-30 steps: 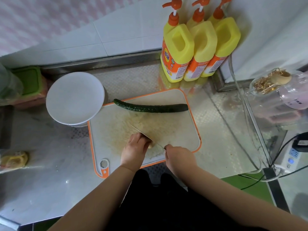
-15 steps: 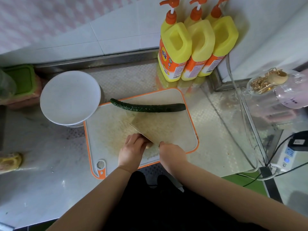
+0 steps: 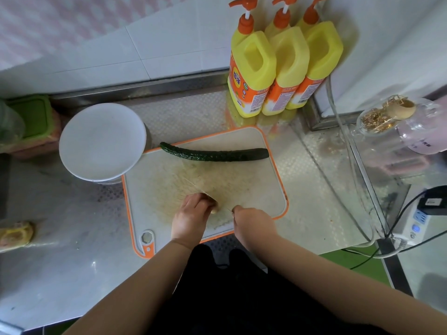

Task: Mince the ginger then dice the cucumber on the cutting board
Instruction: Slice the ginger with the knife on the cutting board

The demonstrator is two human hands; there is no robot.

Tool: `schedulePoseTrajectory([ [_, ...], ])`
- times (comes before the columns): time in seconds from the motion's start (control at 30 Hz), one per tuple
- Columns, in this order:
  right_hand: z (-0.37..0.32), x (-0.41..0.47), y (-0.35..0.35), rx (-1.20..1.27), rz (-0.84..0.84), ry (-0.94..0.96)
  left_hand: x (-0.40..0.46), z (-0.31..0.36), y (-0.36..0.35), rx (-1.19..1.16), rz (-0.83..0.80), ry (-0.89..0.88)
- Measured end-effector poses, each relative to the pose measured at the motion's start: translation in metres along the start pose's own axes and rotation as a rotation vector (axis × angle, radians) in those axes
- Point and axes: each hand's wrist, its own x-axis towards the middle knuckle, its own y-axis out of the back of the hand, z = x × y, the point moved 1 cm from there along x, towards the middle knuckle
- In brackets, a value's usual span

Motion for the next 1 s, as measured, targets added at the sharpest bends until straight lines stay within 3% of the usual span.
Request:
schedulePoseTrajectory([
  [0.17, -0.005, -0.006, 0.004, -0.027, 0.010, 0.018, 0.001, 0.000, 0.000, 0.048, -0.042, 0.052],
  [0.53, -0.016, 0.010, 0.005, -0.007, -0.053, -0.042, -0.001, 0.000, 0.000, -0.037, 0.028, 0.009],
  [0.8, 0.003, 0.023, 0.007, 0.199, -0.051, -0.088, 0.004, 0.002, 0.007, 0.095, 0.060, -0.123],
  [1.0, -0.004, 0.010, -0.002, 0.070, -0.005, -0.030, 0.001, 0.000, 0.003, 0.009, -0.032, 0.014],
])
